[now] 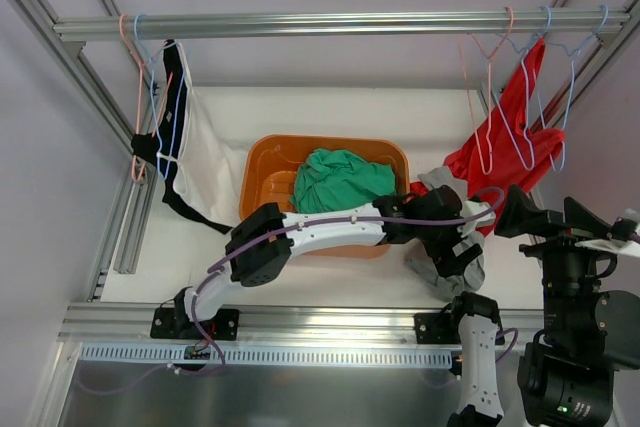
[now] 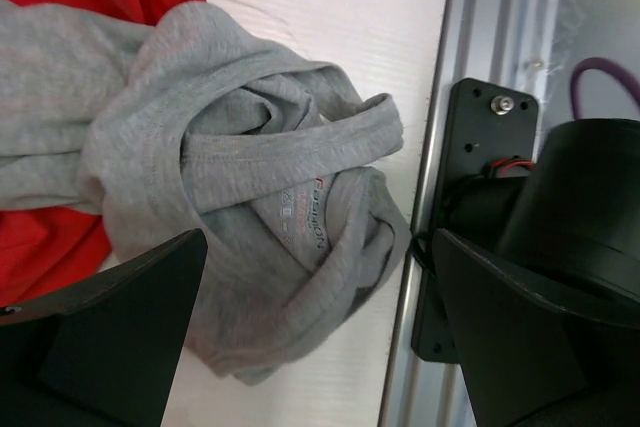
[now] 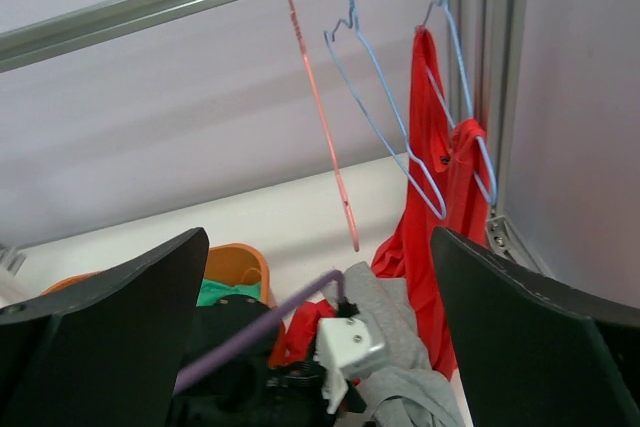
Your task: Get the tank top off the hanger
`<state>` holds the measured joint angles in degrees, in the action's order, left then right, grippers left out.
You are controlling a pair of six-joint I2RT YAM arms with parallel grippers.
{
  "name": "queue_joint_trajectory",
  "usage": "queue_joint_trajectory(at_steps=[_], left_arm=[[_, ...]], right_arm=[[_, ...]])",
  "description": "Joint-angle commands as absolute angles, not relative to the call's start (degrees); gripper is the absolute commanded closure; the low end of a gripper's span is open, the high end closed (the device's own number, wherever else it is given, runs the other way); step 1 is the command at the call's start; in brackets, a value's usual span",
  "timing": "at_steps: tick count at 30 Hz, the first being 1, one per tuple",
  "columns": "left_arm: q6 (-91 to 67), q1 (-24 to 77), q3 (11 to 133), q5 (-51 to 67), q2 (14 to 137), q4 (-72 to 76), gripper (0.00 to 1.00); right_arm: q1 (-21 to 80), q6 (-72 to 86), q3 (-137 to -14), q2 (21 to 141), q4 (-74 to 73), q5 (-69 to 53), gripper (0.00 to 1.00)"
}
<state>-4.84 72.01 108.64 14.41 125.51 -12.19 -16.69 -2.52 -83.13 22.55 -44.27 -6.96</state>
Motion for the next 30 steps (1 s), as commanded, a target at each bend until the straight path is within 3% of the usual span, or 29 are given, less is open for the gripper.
queue_joint_trajectory(at_steps=[1, 12, 15, 16, 19, 21, 22, 30], left_arm=[[-3.5, 72.2, 114.1, 13.4, 129.4, -13.5, 0.01], [-2.6, 75.9, 118.5, 4.7, 142.9, -16.5, 0.03], [-3.9, 76.1, 117.9, 6.2, 143.4, -17.0, 0.31], [-4.7, 76.1, 116.9, 6.5, 143.2, -17.0, 0.59], [-5.3, 76.1, 114.9, 5.6, 140.2, -17.0, 0.91], [-5.1, 76.1, 114.3, 3.8, 137.4, -17.0, 0.92], [-4.8, 76.1, 113.9, 3.1, 136.6, -17.0, 1.0], [-5.3, 75.1, 114.7, 1.6, 127.0, -16.8, 1.0]], right_arm=[[-14.9, -0.2, -84.0, 24.3, -42.6, -10.2, 0.01], [-12.7, -0.3, -86.2, 21.3, -42.9, -7.6, 0.01], [-12.6, -0.4, -86.5, 21.3, -42.9, -7.5, 0.01], [-12.5, -0.4, -86.6, 21.2, -42.9, -7.5, 0.0], [-12.4, -0.6, -86.8, 21.1, -42.8, -7.1, 0.01], [-12.4, -0.6, -87.0, 21.0, -42.7, -7.0, 0.0], [-12.4, -0.5, -87.1, 20.9, -42.6, -7.0, 0.01], [-11.8, -1.4, -87.4, 20.5, -42.6, -5.8, 0.0]])
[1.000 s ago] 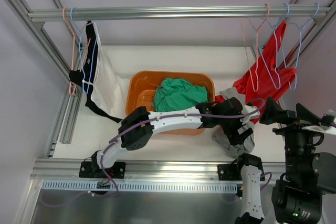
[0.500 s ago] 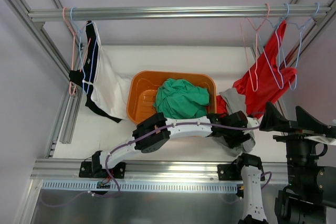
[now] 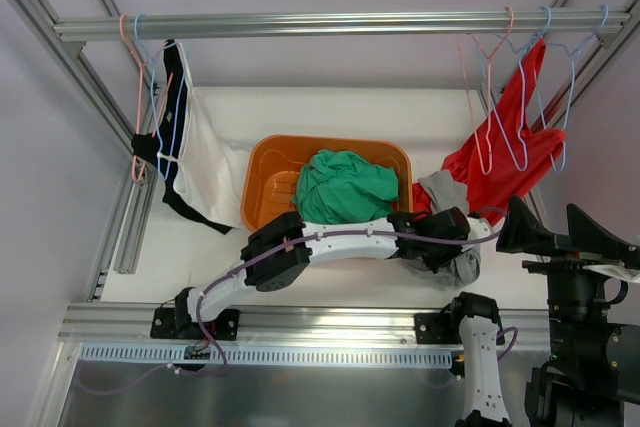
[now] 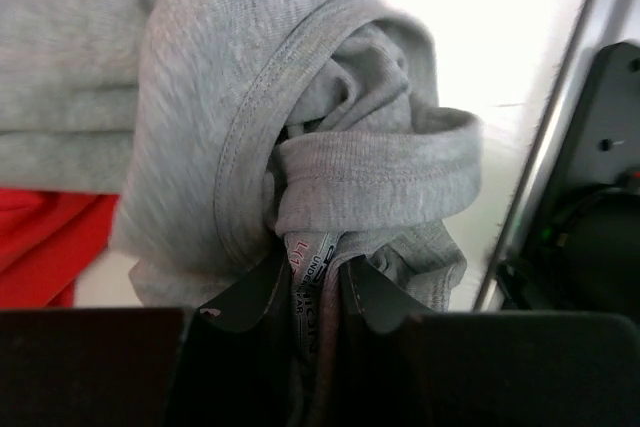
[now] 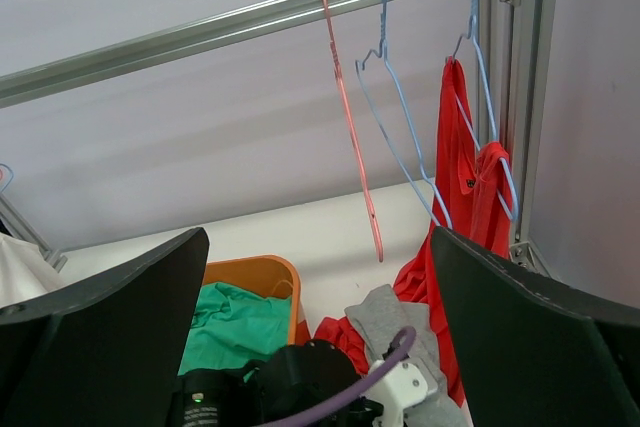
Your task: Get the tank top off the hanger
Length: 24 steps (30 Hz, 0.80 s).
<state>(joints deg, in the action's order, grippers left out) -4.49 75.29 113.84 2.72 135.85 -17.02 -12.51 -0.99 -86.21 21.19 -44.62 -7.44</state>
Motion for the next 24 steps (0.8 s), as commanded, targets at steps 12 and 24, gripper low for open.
queue_joint_trajectory(at_steps=[12, 24], left_arm=[[-5.0, 75.0, 112.9, -11.7, 108.7, -16.9, 1.0], [2.0, 69.3, 115.8, -21.9, 94.8, -16.9, 1.0]], right_arm=[[-11.1, -3.0, -88.1, 20.2, -42.5, -3.2, 0.01], [-11.1, -2.5, -87.1, 21.0, -41.2, -3.3, 0.0]])
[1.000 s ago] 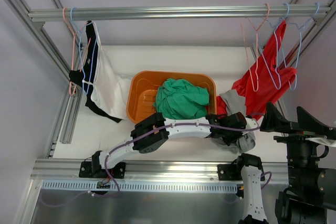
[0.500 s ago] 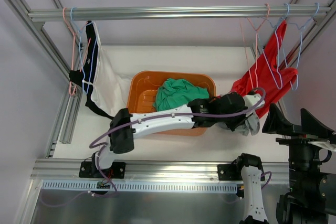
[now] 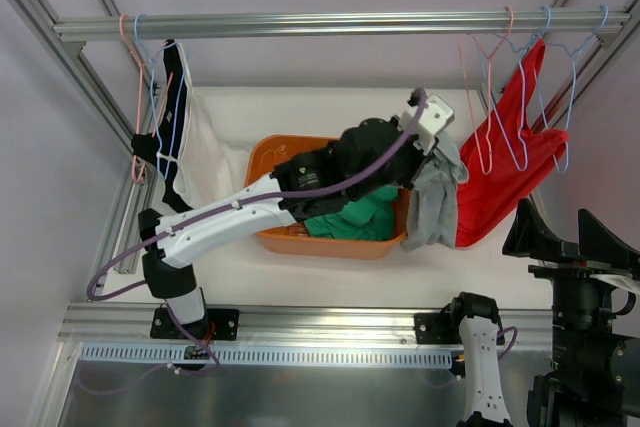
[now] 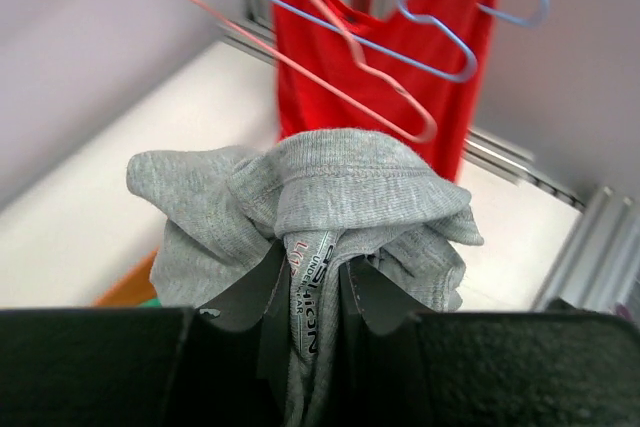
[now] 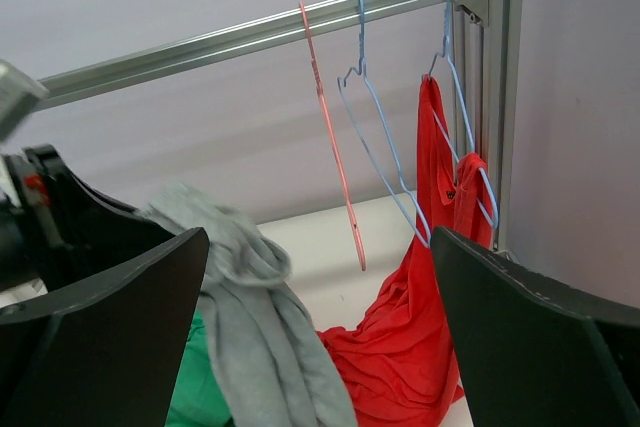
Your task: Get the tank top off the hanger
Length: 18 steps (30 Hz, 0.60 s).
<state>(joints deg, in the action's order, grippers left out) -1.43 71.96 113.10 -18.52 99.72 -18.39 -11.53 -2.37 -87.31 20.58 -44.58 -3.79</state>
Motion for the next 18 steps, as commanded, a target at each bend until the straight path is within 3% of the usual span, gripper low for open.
queue_joint_trajectory(at_steps=[1, 7, 18], left_arm=[[2.4, 67.6, 116.4, -22.4, 94.5, -16.9, 1.0], [5.5, 63.2, 114.9, -27.4, 88.7, -17.0, 1.0], [-4.9, 53.9, 90.8, -17.1, 75.8, -17.0, 1.0]], right_arm=[[-11.1, -2.3, -86.8, 20.9, -41.0, -3.3, 0.0], [-11.1, -2.0, -85.1, 20.8, -40.1, -3.6, 0.01], [-11.1, -0.2, -78.9, 20.7, -35.2, -7.7, 0.01]])
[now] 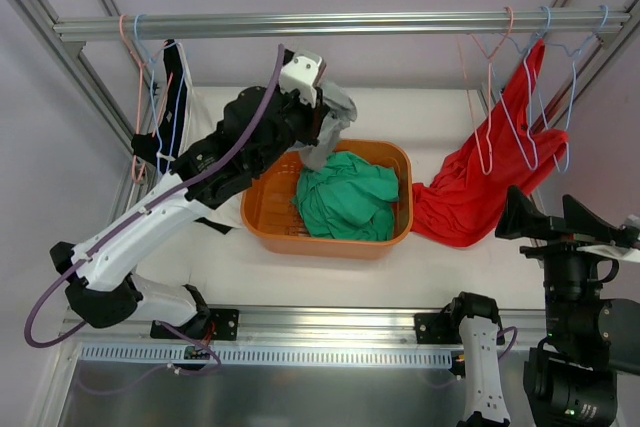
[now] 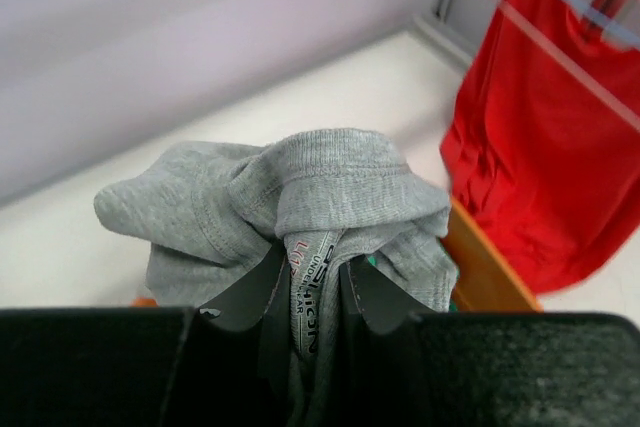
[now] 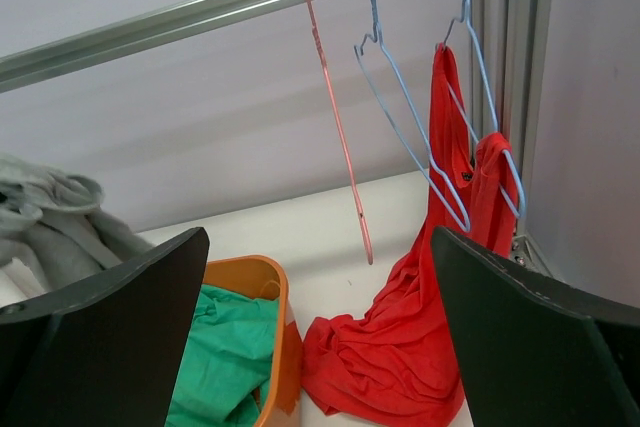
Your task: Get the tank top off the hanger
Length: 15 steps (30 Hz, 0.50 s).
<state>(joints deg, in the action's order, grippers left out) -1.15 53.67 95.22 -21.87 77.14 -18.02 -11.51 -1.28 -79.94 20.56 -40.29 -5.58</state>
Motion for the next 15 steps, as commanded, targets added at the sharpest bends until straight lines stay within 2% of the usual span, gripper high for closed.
queue_joint_trajectory(at_steps=[1, 5, 6, 9, 10, 11, 13, 14, 15], left_arm=[[-5.5, 53.8, 87.7, -16.5, 75.2, -17.0, 1.0], [-8.2, 53.2, 81.4, -16.1, 72.7, -16.9, 0.99], [-8.3, 52.9, 80.4, -16.2, 72.0, -17.0, 0.96], [-9.2, 51.9, 77.4, -16.4, 70.3, -17.5, 0.93], [-9.3, 51.7, 76.6, -16.3, 70.0, -17.5, 0.89], [-9.5, 51.6, 76.3, -16.5, 69.3, -17.9, 0.79], [-9.2, 51.6, 76.1, -16.4, 68.5, -18.3, 0.73], [-9.2, 51.5, 76.4, -16.8, 67.8, -19.0, 0.56], [-9.3, 51.5, 77.0, -18.6, 67.5, -19.4, 0.33]], right_arm=[[-11.0, 1.1, -78.5, 20.8, -34.7, -8.0, 0.01], [-11.1, 2.8, -76.7, 22.0, -32.6, -10.5, 0.01], [-11.1, 3.4, -75.9, 22.1, -32.1, -11.7, 0.01], [-11.1, 4.7, -74.5, 23.0, -30.6, -14.1, 0.0], [-11.1, 4.9, -73.7, 23.5, -30.2, -14.6, 0.01], [-11.1, 5.1, -73.4, 23.7, -29.9, -15.0, 0.0], [-11.1, 5.7, -72.3, 24.3, -29.4, -16.2, 0.01], [-11.1, 5.9, -71.9, 24.3, -28.9, -16.5, 0.0], [-11.1, 6.3, -71.1, 24.4, -28.6, -17.1, 0.01]])
